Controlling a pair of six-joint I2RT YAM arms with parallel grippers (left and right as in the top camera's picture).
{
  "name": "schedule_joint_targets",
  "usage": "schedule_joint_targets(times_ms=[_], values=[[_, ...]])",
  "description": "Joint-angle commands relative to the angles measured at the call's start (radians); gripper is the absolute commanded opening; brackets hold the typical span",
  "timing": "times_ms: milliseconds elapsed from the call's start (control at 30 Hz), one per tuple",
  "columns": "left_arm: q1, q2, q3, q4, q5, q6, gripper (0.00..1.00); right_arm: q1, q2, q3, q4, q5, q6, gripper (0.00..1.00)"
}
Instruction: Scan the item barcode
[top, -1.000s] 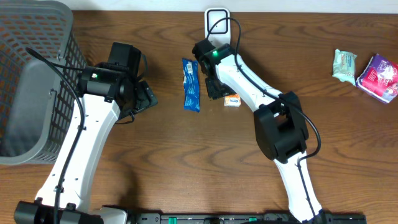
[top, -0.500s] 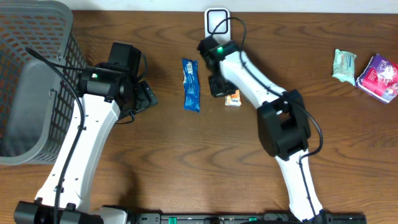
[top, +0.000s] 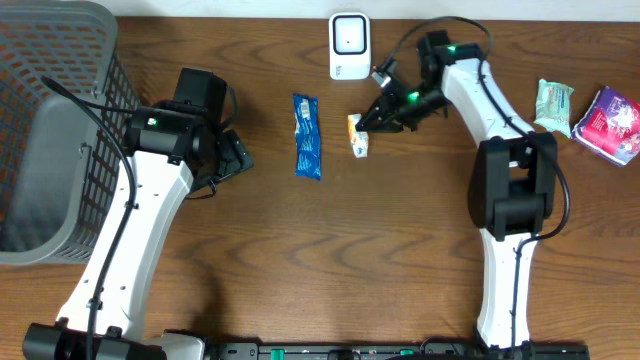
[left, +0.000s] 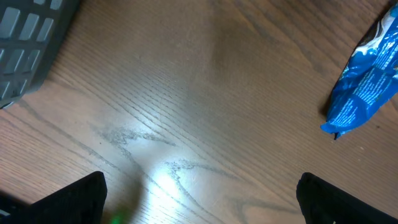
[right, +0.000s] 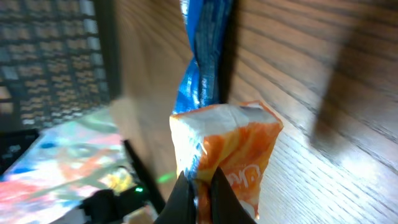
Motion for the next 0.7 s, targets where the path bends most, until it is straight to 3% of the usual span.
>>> schedule_joint_targets(times_ms=[0, 133, 200, 267, 533, 667], values=[[0.004, 0.002, -0.001, -0.003, -0.006, -0.005, 0.98, -0.029, -0.025, -0.12, 0.048, -0.174, -0.064, 0.01], [0.004, 0.002, -0.001, -0.003, -0.006, -0.005, 0.98, -0.066, -0.025, -0.264, 0.184, -0.154, 0.005, 0.01], [0.004, 0.002, -0.001, -0.003, -0.006, -0.005, 0.98, -0.096, -0.025, -0.302, 0.226, -0.055, 0.079, 0.02], [0.004, 0.002, -0.001, -0.003, -0.006, -0.005, 0.98, -0.134, -0.026, -0.301, 0.204, 0.108, 0.109, 0.09], [0.004, 0.002, -0.001, -0.003, -0.006, -0.005, 0.98, -0.198, -0.105, -0.259, 0.08, 0.318, 0.107, 0.34], [0.004, 0.002, -0.001, -0.003, -0.006, -0.005, 0.98, -0.171, -0.145, -0.259, 0.07, 0.317, 0.103, 0.36]])
